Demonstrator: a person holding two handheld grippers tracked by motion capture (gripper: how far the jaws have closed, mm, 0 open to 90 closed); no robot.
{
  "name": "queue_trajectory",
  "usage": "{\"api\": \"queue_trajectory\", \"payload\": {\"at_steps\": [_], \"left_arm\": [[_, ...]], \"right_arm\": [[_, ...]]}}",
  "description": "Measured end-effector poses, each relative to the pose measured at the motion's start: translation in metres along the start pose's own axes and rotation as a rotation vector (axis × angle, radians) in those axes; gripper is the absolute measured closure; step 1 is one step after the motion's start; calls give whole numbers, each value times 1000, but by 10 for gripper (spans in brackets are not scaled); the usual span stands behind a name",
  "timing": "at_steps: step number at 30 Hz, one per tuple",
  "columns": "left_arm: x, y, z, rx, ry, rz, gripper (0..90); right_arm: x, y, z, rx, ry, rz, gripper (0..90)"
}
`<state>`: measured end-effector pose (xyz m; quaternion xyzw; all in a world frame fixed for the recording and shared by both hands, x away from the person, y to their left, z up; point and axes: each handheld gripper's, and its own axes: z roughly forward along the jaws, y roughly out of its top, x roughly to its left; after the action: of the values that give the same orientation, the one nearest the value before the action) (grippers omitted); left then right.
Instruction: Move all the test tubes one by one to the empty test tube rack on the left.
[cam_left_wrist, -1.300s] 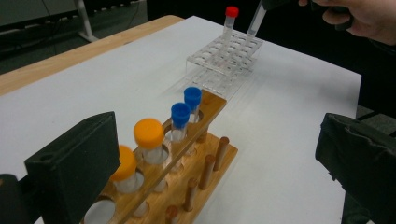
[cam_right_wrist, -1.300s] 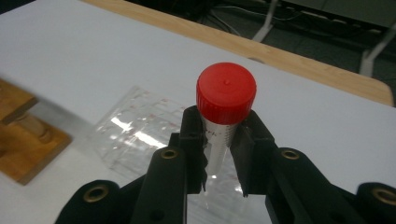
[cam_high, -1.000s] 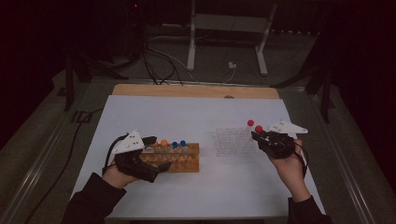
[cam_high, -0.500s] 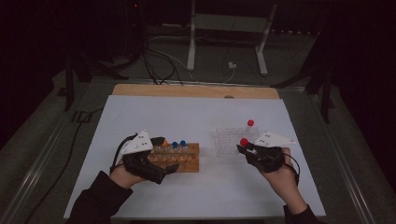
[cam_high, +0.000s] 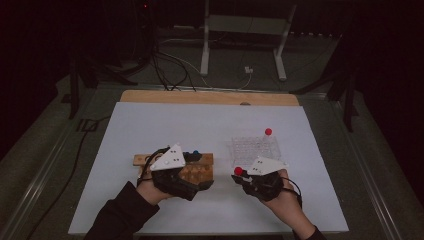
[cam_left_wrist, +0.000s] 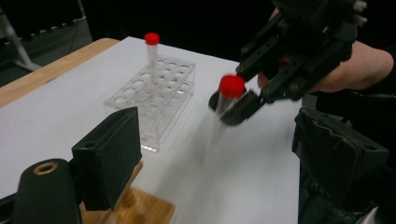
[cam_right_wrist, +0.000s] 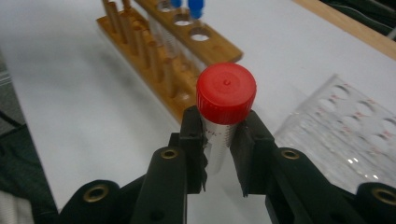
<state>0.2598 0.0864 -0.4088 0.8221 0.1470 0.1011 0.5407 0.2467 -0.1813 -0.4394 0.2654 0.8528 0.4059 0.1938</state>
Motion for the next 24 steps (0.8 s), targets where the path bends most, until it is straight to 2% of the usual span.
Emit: {"api": "queue_trajectory", "payload": {"at_steps": [2, 3, 4, 5, 6, 8, 9, 19, 24], "left_arm": [[-1, 1, 2, -3, -9, 4, 197], [-2, 3, 7, -1, -5, 8, 245], [-3, 4, 11, -2, -20, 7, 277], [-4, 5, 15, 0, -19, 12, 277], [-5, 5, 19, 4, -15, 19, 338], [-6, 7, 26, 5, -31, 23, 388], [-7, 8, 29, 8, -35, 25, 388], [-11, 13, 57, 24, -74, 42, 594], [-12, 12, 63, 43, -67, 61, 675]], "right_arm": [[1, 0, 1, 2, 6, -3, 746], [3, 0, 2, 4, 14, -5, 746], [4, -1, 2, 4, 16, -6, 746], [4, -1, 2, 4, 16, -6, 746], [5, -1, 2, 6, 21, -9, 746], [6, -1, 2, 6, 23, -12, 746], [6, -1, 2, 6, 23, -12, 746], [6, 0, 1, -1, 30, -13, 746], [5, 0, -1, -7, 28, -14, 746]]}}
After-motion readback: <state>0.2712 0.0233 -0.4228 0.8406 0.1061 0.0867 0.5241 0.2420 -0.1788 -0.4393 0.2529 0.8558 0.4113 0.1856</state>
